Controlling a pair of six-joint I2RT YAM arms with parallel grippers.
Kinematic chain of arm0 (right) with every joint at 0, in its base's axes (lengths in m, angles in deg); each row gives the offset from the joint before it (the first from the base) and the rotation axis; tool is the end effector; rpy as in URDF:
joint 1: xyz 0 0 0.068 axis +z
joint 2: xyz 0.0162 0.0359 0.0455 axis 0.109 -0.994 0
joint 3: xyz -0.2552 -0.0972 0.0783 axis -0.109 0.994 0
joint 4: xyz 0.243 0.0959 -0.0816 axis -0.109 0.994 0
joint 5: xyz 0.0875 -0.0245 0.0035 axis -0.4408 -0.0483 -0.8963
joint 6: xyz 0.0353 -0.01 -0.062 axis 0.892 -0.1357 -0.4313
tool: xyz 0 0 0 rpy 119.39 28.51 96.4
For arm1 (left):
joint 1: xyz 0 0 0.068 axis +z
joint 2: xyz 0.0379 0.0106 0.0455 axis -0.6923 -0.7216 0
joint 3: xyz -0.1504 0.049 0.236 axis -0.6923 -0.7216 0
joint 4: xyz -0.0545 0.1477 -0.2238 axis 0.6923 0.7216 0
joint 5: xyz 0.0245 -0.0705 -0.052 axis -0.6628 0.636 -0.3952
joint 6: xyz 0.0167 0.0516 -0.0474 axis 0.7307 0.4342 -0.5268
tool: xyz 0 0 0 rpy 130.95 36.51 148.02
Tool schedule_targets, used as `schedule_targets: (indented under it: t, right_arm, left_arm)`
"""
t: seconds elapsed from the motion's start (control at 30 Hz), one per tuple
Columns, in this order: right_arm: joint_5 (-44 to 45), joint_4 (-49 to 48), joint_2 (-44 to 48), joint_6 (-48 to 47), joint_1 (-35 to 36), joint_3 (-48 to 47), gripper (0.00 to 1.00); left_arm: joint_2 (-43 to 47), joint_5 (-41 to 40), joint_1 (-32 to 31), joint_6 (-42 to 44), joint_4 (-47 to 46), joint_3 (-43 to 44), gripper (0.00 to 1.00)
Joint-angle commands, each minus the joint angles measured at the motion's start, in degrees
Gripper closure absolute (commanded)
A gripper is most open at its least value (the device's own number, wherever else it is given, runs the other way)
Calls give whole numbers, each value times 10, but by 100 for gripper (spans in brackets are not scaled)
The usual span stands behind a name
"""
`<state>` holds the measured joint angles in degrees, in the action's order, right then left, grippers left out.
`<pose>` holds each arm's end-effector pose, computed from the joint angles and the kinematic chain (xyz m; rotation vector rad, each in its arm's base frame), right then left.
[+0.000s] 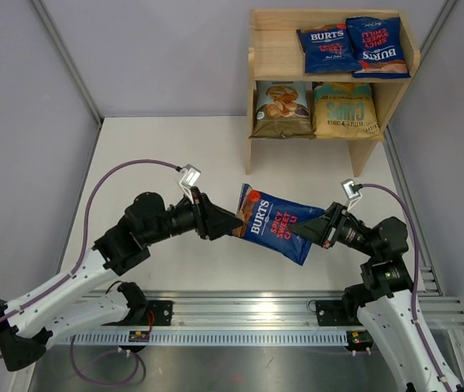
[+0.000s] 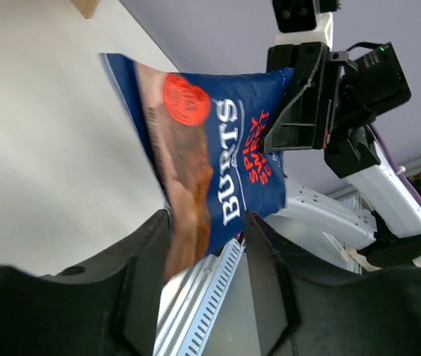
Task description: Place and organize the chips bags onto the shelf
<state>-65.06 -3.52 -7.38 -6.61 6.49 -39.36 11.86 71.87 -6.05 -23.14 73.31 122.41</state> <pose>0.1209 0.0753 0.3071 -0.2069 1.6889 1.5897 0.1296 -0.1805 0.3569 0.4110 1.8328 -1.3830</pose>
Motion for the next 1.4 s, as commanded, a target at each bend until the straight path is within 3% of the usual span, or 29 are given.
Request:
schedule_targets:
  t: [0.0,0.1,0.27,0.6,0.73,0.9,1.17,1.37]
  right_arm:
    - [29,-2,-10,-16,2,-50,100]
    - [42,13,-27,-23,1,-80,100]
    - [65,43,-53,-38,2,-148,100]
    - [181,89,-207,-43,2,-379,100]
    - [243,61,-280,-29,2,-471,100]
    - [340,50,-395,-24,3,-602,100]
    - [513,-13,-533,-48,2,-739,100]
    - [589,-54,-635,-44,2,-810,100]
  left_arm:
    - [32,-87,1,24,59,39,44]
    - [49,-166,1,34,131,51,32]
    - [83,-297,1,63,251,82,27]
    - [120,-374,1,147,432,161,18]
    - [156,-413,1,167,461,157,14]
    - [220,-441,1,181,456,126,1]
    - [275,-458,1,171,444,67,1]
    - [284,-453,1,167,435,56,1]
